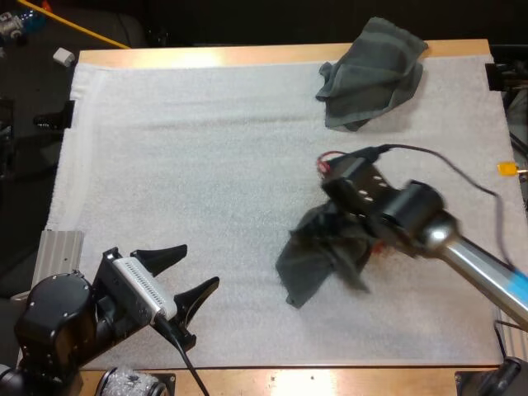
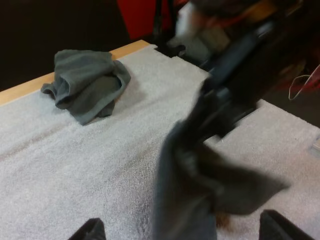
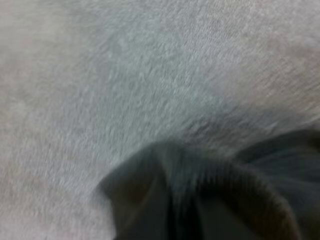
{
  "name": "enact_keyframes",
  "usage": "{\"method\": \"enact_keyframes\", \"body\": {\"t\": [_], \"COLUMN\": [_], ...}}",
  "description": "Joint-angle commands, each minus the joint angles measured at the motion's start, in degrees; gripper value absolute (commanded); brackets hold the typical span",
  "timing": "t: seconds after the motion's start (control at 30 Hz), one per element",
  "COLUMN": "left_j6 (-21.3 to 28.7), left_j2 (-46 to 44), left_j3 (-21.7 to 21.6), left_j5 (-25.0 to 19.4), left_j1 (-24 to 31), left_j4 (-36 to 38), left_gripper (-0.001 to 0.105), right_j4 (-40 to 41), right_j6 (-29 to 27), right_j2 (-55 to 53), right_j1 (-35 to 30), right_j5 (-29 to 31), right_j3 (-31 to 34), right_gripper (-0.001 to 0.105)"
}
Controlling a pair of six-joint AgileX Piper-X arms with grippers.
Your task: Pick towel from pile, fold and stack
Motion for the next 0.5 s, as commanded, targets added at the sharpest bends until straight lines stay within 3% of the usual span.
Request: {"method": "enact_keyframes", "body": {"t": [0.0, 0.07, 0.13, 0.2, 0.27, 0.3, 0.47], "left_j6": [-0.56, -0.56, -0.62, -0.56, -0.55, -0.54, -0.47], "left_j2": [0.08, 0.18, 0.14, 0.3, 0.36, 0.27, 0.13], "left_j3": [-0.3, -0.33, -0.34, -0.34, -0.27, -0.26, -0.29], "left_j5": [0.41, 0.39, 0.48, 0.42, 0.49, 0.47, 0.48], "left_j1": [-0.27, -0.37, -0.27, -0.29, -0.4, -0.37, -0.35], "left_j4": [-0.13, -0.19, -0.25, -0.23, -0.14, -0.16, -0.25], "left_gripper": [0.06, 0.06, 0.06, 0.06, 0.06, 0.06, 0.06], "right_j4": [-9.93, -14.14, -17.34, -20.35, -22.28, -22.24, -15.67], "right_j6": [2.14, 3.23, 3.94, 3.78, 3.59, 3.41, 2.25], "right_j2": [7.58, 10.05, 11.81, 13.18, 13.63, 13.82, 13.92], "right_j1": [-0.49, -0.55, -0.61, -0.73, -0.76, -0.84, -1.14], "right_j5": [-0.05, -1.19, -2.67, -4.64, -5.45, -5.29, -2.99], "right_j3": [-0.7, -1.45, -2.49, -4.03, -5.61, -6.13, -8.26], "right_gripper": [0.002, 0.01, 0.027, 0.055, 0.076, 0.082, 0.075]}}
